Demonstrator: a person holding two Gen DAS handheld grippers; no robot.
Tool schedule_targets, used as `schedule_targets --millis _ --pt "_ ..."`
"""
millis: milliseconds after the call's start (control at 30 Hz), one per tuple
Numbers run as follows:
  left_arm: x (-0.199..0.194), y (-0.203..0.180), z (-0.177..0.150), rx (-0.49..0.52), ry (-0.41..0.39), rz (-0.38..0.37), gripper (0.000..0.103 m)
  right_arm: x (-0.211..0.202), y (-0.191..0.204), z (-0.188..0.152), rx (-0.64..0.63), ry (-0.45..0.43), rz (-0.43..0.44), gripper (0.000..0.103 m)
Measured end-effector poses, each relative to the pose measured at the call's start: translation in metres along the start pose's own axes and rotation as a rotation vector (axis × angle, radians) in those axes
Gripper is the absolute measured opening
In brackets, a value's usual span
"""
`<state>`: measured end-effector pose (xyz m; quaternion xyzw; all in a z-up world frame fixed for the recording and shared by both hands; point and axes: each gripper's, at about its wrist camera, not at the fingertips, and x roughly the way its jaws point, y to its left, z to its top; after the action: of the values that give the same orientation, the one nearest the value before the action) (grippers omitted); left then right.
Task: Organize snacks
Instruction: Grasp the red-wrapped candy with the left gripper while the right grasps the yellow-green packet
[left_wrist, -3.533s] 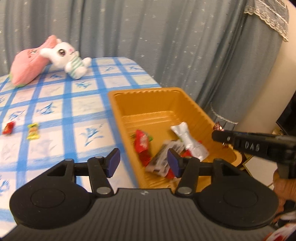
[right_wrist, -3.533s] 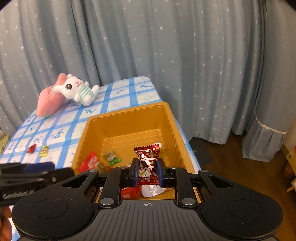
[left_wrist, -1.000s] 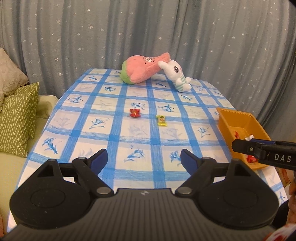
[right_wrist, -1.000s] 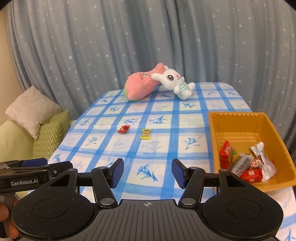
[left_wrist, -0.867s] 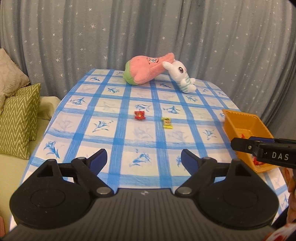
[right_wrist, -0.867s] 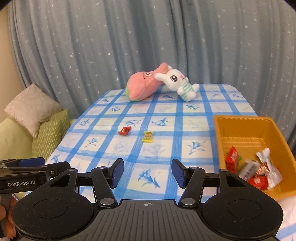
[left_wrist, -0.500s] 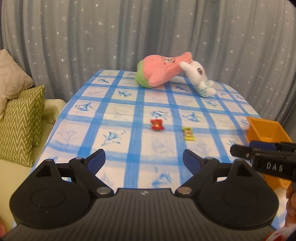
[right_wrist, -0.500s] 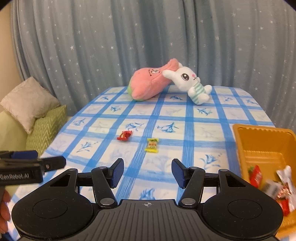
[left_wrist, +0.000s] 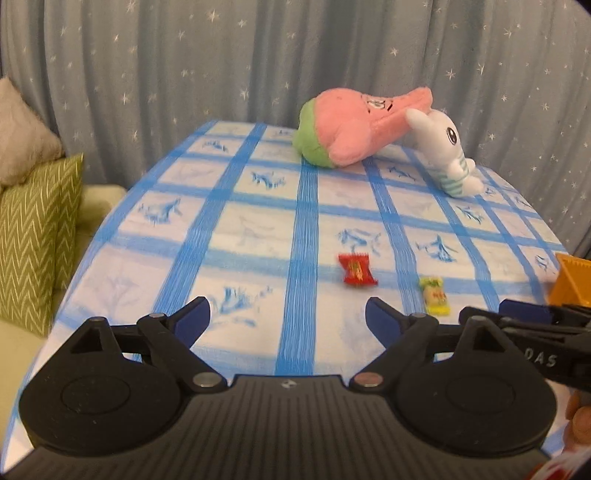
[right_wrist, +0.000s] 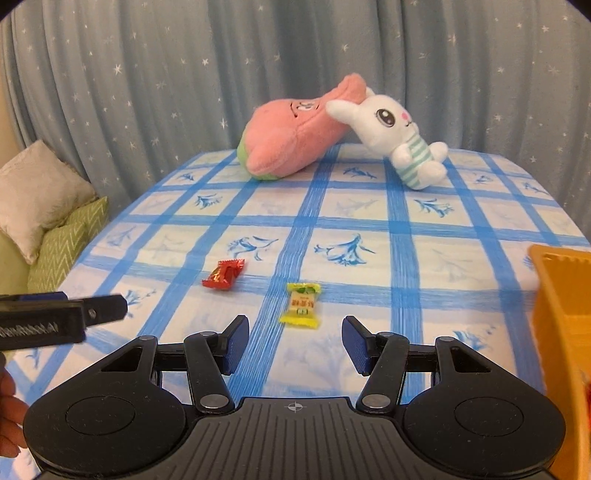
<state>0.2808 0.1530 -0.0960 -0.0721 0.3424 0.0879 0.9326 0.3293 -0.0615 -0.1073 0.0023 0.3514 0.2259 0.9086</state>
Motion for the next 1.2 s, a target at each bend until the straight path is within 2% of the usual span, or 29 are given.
schedule_targets --millis 100,267,400,500,833,1100,1200 --pt "0.006 -0.001 0.004 0.034 -0.041 0.012 0.09 0.016 -0.002 0.003 0.006 0.008 -0.002 0.057" --pt "0.018 -0.004 0.009 0.027 -0.013 -0.008 0.09 0.036 -0.004 0.005 -0.005 0.002 -0.015 0.057" --pt "0.023 -0.012 0.009 0.07 0.001 -0.015 0.09 0.046 -0.007 0.004 -0.02 -0.024 -0.013 0.045" --pt "0.029 -0.018 0.008 0.101 0.008 -0.007 0.09 0.053 -0.009 0.003 -0.03 -0.039 -0.013 0.042" --pt "0.037 -0.018 0.005 0.083 0.018 -0.032 0.09 0.066 -0.003 -0.001 -0.076 -0.036 -0.024 0.033" --pt "0.041 -0.022 0.005 0.082 0.009 -0.049 0.09 0.07 -0.002 -0.004 -0.103 -0.021 -0.022 0.021" --pt "0.046 -0.026 0.005 0.086 -0.001 -0.061 0.09 0.063 -0.004 0.0 -0.086 -0.046 -0.037 0.021"
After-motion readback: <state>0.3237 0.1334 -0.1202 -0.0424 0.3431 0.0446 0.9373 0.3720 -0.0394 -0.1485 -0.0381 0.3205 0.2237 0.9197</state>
